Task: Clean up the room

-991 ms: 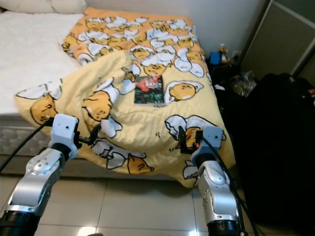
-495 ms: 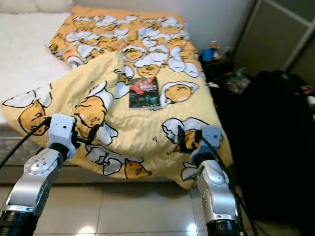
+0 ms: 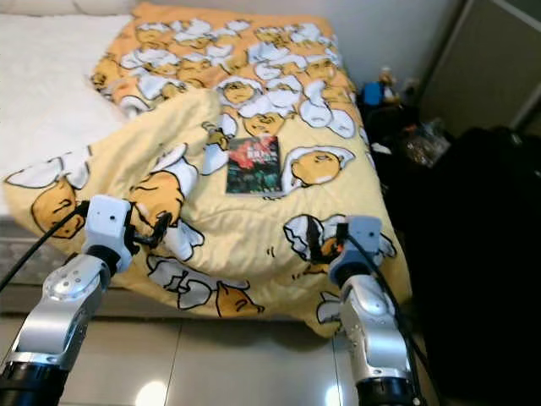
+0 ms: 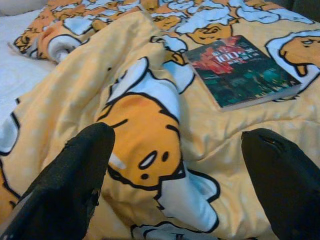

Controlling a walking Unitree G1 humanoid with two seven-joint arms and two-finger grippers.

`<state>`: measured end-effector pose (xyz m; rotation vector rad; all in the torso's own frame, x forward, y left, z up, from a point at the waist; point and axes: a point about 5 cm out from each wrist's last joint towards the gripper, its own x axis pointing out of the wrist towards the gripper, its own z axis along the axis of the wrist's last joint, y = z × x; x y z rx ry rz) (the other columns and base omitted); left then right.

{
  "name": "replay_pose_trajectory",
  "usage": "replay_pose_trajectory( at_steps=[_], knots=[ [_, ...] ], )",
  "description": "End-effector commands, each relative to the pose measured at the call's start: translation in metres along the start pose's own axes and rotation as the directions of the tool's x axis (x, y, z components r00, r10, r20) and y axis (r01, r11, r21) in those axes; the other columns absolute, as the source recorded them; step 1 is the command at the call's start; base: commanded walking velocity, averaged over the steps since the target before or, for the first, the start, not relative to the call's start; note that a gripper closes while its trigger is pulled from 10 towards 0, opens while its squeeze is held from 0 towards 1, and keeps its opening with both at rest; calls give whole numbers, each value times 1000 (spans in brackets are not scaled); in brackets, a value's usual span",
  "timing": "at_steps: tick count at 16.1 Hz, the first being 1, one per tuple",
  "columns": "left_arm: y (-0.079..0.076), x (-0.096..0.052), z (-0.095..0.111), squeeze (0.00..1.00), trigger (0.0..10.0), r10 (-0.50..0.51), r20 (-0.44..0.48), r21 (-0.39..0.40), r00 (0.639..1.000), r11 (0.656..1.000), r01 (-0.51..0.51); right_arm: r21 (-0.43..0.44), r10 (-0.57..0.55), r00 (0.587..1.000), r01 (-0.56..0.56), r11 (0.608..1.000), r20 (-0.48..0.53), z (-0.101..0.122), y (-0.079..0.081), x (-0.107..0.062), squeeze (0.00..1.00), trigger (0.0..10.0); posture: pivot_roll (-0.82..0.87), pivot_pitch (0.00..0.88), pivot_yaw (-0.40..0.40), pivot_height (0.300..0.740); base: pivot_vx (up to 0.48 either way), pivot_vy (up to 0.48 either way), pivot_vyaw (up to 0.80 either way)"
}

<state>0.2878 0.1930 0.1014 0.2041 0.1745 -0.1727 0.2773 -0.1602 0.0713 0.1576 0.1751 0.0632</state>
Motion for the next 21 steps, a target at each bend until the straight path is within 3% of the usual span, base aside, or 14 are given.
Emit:
replay_pose_trajectory(
  at_steps=[1, 21],
  knots=[
    [0, 1, 5, 1000, 10000, -8, 10, -1, 1000, 1000, 8, 9, 0, 1000, 0, 1000, 17, 5, 0, 1, 0, 10000, 17, 0, -39, 740, 345, 0, 0],
    [0, 1, 5, 1000, 10000, -11, 2, 7, 1000, 1000, 11, 20, -10, 1000, 10, 1000, 11, 4, -2, 3, 0, 10000, 16, 0, -36, 740, 350, 0, 0]
  ],
)
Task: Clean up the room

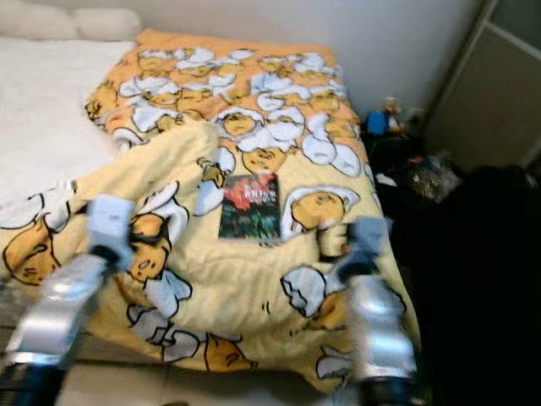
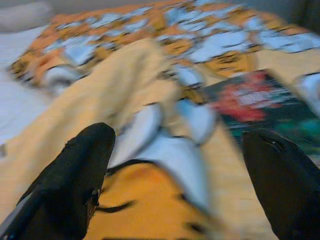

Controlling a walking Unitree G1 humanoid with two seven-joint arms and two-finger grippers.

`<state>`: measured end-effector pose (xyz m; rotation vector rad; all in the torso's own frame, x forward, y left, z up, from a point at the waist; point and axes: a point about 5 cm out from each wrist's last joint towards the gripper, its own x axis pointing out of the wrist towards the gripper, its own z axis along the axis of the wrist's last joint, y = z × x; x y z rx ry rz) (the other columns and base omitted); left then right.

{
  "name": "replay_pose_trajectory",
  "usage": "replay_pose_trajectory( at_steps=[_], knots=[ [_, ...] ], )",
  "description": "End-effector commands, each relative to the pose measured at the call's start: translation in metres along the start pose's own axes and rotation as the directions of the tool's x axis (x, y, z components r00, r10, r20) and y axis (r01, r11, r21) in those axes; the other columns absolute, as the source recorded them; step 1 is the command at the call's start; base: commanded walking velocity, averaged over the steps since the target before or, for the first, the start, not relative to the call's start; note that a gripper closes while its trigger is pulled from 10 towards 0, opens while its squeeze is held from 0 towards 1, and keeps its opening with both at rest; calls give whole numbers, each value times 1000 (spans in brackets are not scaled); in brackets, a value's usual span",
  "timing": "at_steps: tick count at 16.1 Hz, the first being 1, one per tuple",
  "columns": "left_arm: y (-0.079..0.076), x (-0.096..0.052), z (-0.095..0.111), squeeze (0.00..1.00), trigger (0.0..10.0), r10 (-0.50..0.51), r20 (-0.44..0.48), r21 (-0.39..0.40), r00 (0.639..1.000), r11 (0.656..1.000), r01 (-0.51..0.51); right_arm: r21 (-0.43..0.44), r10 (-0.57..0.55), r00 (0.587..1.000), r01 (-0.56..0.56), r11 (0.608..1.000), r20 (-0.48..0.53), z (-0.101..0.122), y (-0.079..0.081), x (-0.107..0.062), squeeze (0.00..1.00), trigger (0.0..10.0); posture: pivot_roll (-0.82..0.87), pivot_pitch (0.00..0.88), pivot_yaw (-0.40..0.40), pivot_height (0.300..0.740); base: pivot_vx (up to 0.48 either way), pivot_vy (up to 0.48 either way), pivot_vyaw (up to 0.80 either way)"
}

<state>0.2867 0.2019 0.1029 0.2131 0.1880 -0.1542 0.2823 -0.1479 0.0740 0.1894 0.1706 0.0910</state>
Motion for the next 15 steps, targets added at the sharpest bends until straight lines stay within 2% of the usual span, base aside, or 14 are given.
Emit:
replay_pose_trajectory(
  at_steps=[1, 6, 8, 9, 10, 11, 12, 15],
  knots=[
    [-9, 4, 5, 1000, 10000, -29, 17, 0, 999, 1000, 29, -11, -41, 999, 41, 999, 8, 3, -15, -2, 0, 10000, 15, 0, -36, 740, 352, 0, 0],
    [-8, 4, 6, 1000, 10000, -28, 17, 2, 999, 1000, 28, -12, -39, 999, 39, 999, 7, 4, -15, -1, 0, 10000, 15, 0, -36, 740, 352, 0, 0],
    [-7, 5, 5, 1000, 10000, -16, 14, 9, 1000, 1000, 16, -10, -40, 999, 40, 999, 8, 3, -14, -1, 0, 10000, 15, 0, -34, 740, 131, 0, 0],
    [-6, 5, 4, 753, 10000, -3, 8, 17, 1000, 1000, 3, -7, -41, 999, 41, 999, 8, 3, -13, -1, 0, 10000, 16, 0, -32, 740, 0, 0, 0],
    [-6, 6, 4, 604, 10000, 1, 8, 34, 1000, 999, -1, -5, -41, 999, 41, 999, 8, 3, -13, 0, 0, 10000, 17, 0, -32, 740, 0, 0, 0],
    [-5, 6, 5, 286, 10000, 2, 9, 35, 1000, 999, -2, -3, -40, 999, 40, 999, 6, 3, -13, 0, 0, 10000, 17, 0, -33, 740, 0, 0, 0],
    [-5, 6, 5, 259, 10000, 1, 11, 34, 1000, 999, -2, -2, -38, 999, 38, 999, 4, 3, -13, 1, 0, 10000, 17, 0, -32, 740, 0, 0, 0],
    [-9, 7, 6, 290, 10000, 1, 20, 60, 1000, 998, -2, -32, -21, 1000, 20, 999, -5, 5, -13, 2, 0, 10000, 10, 0, -34, 740, 0, -266, 0]
  ],
)
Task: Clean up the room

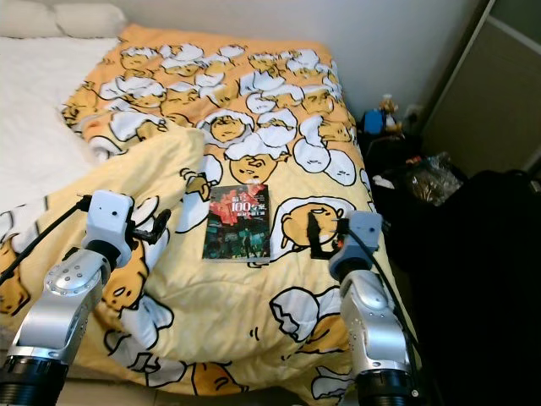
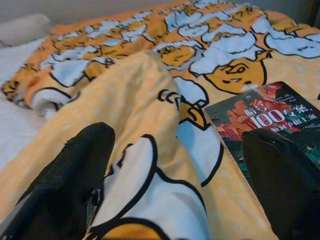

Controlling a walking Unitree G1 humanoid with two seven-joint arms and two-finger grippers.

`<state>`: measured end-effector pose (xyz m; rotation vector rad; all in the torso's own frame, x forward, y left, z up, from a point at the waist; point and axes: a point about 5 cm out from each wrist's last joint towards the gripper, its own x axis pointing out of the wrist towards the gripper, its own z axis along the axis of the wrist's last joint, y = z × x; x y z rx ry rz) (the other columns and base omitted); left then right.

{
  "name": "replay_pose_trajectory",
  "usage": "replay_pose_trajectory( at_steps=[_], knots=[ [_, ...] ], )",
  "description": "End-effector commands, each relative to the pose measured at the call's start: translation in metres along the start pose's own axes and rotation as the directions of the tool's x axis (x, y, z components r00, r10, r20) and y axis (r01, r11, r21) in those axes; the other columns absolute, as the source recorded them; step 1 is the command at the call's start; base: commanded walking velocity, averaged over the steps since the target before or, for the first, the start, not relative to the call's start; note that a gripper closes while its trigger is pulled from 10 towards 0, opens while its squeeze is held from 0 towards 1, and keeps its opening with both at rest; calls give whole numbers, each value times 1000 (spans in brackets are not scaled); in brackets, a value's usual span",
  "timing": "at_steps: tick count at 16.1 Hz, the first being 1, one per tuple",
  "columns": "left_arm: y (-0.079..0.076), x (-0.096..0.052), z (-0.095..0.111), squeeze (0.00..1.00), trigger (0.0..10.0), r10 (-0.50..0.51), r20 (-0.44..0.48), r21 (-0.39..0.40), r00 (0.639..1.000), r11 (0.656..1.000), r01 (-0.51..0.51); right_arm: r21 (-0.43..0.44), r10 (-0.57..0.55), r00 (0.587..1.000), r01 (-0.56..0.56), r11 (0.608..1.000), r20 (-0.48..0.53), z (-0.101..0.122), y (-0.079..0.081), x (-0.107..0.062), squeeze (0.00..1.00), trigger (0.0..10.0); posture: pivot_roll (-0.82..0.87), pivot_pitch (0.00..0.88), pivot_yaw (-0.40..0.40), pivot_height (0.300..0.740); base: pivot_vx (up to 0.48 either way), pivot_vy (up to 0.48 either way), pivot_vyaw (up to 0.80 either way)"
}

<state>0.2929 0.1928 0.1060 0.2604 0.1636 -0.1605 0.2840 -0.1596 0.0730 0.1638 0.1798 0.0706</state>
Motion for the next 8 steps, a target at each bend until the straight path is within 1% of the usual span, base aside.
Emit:
replay_pose_trajectory(
  at_steps=[1, 5, 7, 8],
  knots=[
    [-2, 2, 0, 294, 10000, 2, -1, 12, 1000, 1000, -2, -15, 9, 1000, -10, 1000, -2, 4, -2, 2, 0, 10000, 11, 0, -35, 740, 0, -480, 800],
    [-1, 3, 1, 290, 10000, 8, 2, 20, 1000, 1000, -8, 0, 45, 999, -45, 999, -11, 2, 5, 3, 0, 10000, 14, 0, -37, 740, 0, -480, 800],
    [0, 3, 0, 290, 10000, 12, -3, 25, 1000, 1000, -12, 30, 44, 999, -44, 999, -12, 1, 5, 2, 0, 10000, 15, 0, -38, 740, 0, -448, 0],
    [0, 3, 0, 286, 10000, 13, -7, 28, 1000, 1000, -13, 29, 46, 999, -45, 999, -13, 1, 5, 2, 0, 10000, 16, 0, -38, 740, 0, 0, 0]
  ],
)
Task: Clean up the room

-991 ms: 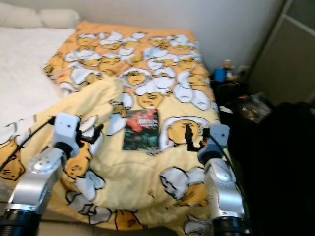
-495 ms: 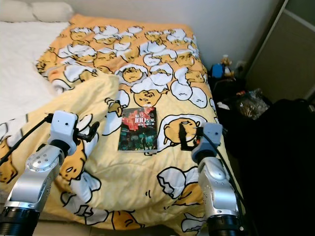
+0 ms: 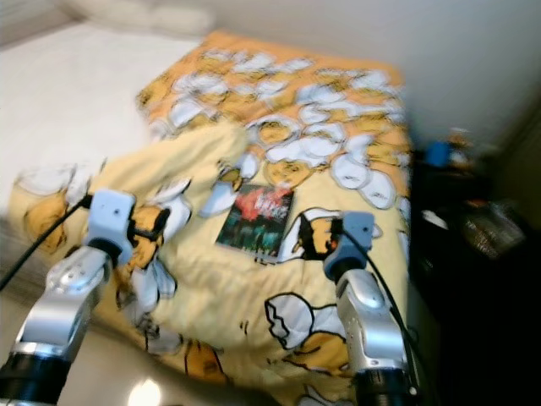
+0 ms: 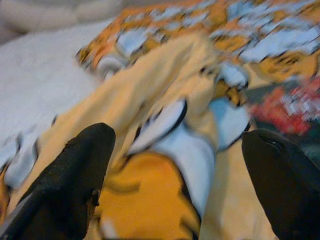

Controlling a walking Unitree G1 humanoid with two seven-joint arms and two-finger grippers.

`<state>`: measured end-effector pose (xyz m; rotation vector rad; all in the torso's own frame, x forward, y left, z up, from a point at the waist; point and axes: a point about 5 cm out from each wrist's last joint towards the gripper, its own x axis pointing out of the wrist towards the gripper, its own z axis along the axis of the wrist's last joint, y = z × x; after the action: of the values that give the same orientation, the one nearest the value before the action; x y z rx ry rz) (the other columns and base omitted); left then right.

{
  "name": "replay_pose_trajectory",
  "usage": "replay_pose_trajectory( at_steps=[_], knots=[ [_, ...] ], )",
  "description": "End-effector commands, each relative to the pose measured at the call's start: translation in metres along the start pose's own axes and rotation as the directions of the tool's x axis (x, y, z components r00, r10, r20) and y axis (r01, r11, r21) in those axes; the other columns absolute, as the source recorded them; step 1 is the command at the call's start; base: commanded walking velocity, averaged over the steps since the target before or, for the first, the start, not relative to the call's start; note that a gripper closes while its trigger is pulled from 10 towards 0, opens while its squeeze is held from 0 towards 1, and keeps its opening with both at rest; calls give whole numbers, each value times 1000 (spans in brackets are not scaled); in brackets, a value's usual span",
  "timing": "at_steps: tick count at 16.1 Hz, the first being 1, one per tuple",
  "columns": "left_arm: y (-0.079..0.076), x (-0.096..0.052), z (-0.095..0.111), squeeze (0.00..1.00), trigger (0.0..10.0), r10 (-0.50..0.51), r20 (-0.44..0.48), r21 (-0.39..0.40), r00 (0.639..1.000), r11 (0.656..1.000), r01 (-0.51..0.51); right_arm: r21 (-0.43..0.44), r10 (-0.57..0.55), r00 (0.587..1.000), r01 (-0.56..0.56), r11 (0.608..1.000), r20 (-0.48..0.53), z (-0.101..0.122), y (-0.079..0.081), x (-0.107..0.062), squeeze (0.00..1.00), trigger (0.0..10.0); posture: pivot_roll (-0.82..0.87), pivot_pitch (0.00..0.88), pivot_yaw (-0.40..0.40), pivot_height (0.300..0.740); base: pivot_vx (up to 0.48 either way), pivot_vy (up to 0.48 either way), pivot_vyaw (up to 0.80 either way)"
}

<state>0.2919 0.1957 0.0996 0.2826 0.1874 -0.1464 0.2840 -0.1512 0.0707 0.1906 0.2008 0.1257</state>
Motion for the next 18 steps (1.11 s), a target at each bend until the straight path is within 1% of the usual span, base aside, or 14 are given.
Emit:
replay_pose_trajectory(
  at_steps=[1, 3, 4, 6, 8, 11, 14, 17, 18],
  knots=[
    [-1, 3, 6, 286, 10000, 4, 17, 8, 1000, 1000, -4, -2, 3, 1000, -3, 1000, 9, 4, -2, 0, 0, 10000, 15, 0, -37, 740, 0, 0, 0],
    [-1, 3, 6, 275, 10000, 15, 13, -43, 1000, 999, -14, 1, 9, 1000, -9, 1000, 7, 4, -2, 0, 0, 10000, 17, 0, -37, 740, 0, 0, 0],
    [-1, 4, 7, 278, 10000, 14, 14, -47, 1000, 999, -13, 4, 11, 1000, -11, 1000, 6, 4, -2, 0, 0, 10000, 18, 0, -38, 740, 0, 0, 0],
    [-3, 4, 6, 310, 10000, -6, 14, -80, 1000, 997, 7, 8, 11, 1000, -11, 1000, 5, 5, -2, 0, 0, 10000, 17, 0, -39, 740, 0, 0, 0],
    [-4, 3, 7, 329, 10000, -13, 19, -83, 1000, 996, 14, 8, 9, 1000, -9, 1000, 4, 5, -3, 0, 0, 10000, 17, 0, -39, 740, 0, 0, 0],
    [-4, 3, 8, 333, 10000, -18, 16, -81, 1000, 997, 19, -5, 11, 1000, -11, 1000, -4, 5, -3, 0, 0, 10000, 19, 0, -40, 740, 0, 0, 0],
    [-5, 4, 8, 337, 10000, -23, 18, -79, 1000, 997, 25, -28, 14, 1000, -14, 1000, -12, 5, -3, 2, 0, 10000, 18, 0, -40, 740, 258, 0, 800],
    [-5, 4, 8, 341, 10000, -25, 17, -79, 1000, 997, 27, -25, 13, 1000, -13, 1000, -15, 4, -3, 2, 0, 10000, 18, 0, -39, 740, 284, 0, 800],
    [-5, 4, 8, 333, 10000, -25, 16, -78, 1000, 997, 26, -20, 3, 1000, -3, 1000, -14, 4, -4, 2, 0, 10000, 18, 0, -40, 740, 285, 0, 0]
  ],
)
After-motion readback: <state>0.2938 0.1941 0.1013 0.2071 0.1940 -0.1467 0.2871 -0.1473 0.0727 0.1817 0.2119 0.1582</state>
